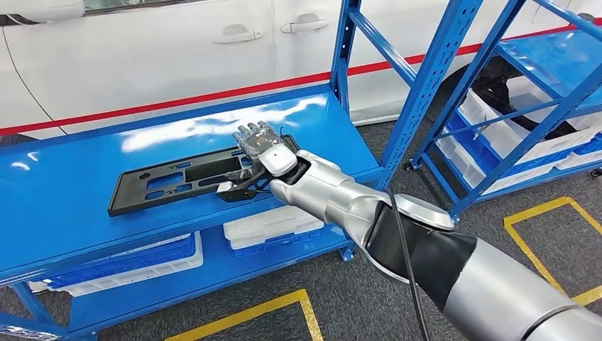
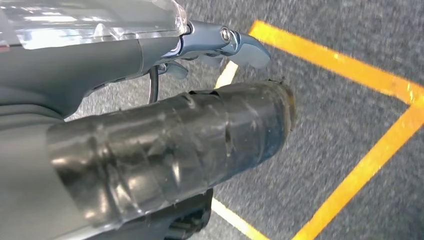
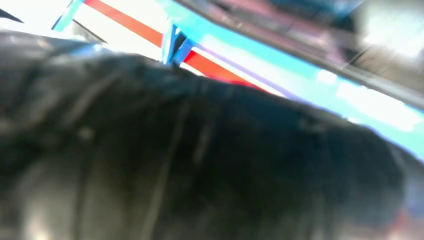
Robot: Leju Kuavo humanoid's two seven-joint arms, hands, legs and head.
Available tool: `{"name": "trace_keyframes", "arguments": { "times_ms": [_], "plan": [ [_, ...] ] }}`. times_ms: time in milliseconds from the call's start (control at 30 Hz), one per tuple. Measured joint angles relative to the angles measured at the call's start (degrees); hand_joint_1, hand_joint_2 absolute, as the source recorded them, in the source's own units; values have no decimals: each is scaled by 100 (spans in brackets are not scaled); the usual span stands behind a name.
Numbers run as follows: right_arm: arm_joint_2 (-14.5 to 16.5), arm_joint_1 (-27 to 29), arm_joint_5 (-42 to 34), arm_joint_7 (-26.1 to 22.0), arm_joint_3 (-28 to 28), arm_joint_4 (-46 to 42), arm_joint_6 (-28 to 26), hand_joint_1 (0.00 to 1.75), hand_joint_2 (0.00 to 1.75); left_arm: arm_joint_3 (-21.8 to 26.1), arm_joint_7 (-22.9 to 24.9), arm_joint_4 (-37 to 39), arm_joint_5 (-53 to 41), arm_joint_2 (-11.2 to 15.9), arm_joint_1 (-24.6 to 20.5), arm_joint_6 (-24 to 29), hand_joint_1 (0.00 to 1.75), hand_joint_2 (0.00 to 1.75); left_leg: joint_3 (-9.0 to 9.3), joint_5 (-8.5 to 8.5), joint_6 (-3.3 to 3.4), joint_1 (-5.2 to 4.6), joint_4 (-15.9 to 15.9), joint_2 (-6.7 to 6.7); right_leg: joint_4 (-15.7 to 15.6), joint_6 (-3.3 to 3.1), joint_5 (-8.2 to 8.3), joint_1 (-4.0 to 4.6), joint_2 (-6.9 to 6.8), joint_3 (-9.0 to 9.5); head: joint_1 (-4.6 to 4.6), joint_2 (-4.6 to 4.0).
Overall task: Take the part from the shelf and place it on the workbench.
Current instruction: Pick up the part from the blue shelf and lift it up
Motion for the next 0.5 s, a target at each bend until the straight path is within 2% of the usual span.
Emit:
{"name": "trace_keyframes", "arguments": {
  "times_ms": [33, 67, 133, 167, 200, 300, 367, 400, 467, 500],
  "plan": [
    [0, 19, 0, -9, 0, 0, 5, 0, 0, -4, -4, 0, 2, -1, 1, -22, 0, 0, 10, -17, -4, 6, 10, -4, 42, 16, 87, -24, -2, -73, 1, 0],
    [0, 28, 0, -12, -1, -1, 8, 0, 0, -11, -9, 0, 4, -2, 3, -41, 0, 0, 24, -38, -14, 15, 25, -9, -142, 26, 278, -45, -3, -35, 1, 0],
    [0, 23, -1, -19, -2, -4, 9, 0, 0, -32, -23, 0, 10, -5, 4, -63, 0, 0, 53, -87, -56, 22, 56, -17, -861, 30, 707, -61, -9, 243, 1, 0],
    [2, 17, -1, -23, -2, -10, 13, 0, 0, -43, -27, 0, 13, -6, 1, -68, 0, 0, 58, -107, -83, 17, 72, -20, -1176, 22, 820, -53, -9, 379, 1, 0],
    [4, 16, -1, -27, -2, -18, 16, 0, 0, -54, -31, 0, 15, -7, -1, -71, 0, 0, 56, -113, -115, 10, 75, -21, -1356, 11, 854, -39, -10, 458, -1, 0],
    [15, 23, 3, -36, -2, -37, 40, 0, 0, -75, -31, 0, 14, -6, -4, -71, 0, 0, 38, -115, -207, 6, 61, -18, -1445, -51, 830, -21, -11, 492, -3, 1],
    [24, 12, 4, -48, -2, -42, 67, 0, 0, -87, -27, 0, 10, -2, -2, -66, 0, 0, -44, -259, -246, 17, 256, -9, -1492, -132, 850, -41, -14, 517, -3, 1],
    [38, 5, 4, -60, -2, -44, 87, 0, 0, -91, -23, 0, 8, 1, -1, -61, 0, 0, -164, -410, -257, 22, 519, -5, -1510, -173, 857, -48, -15, 530, -4, 1],
    [70, 1, 4, -88, -2, -48, 131, 0, 0, -96, -9, 0, 5, 3, -4, -50, 0, 0, -522, -741, -273, 21, 1268, -5, -1512, -221, 851, -21, -11, 536, -4, 0],
    [84, 8, 0, -96, -2, -48, 149, 0, 0, -97, -1, 0, 5, 5, -5, -45, 0, 0, -677, -818, -278, 21, 1562, -5, -1509, -229, 847, -6, -10, 540, -3, 0]
  ]
}}
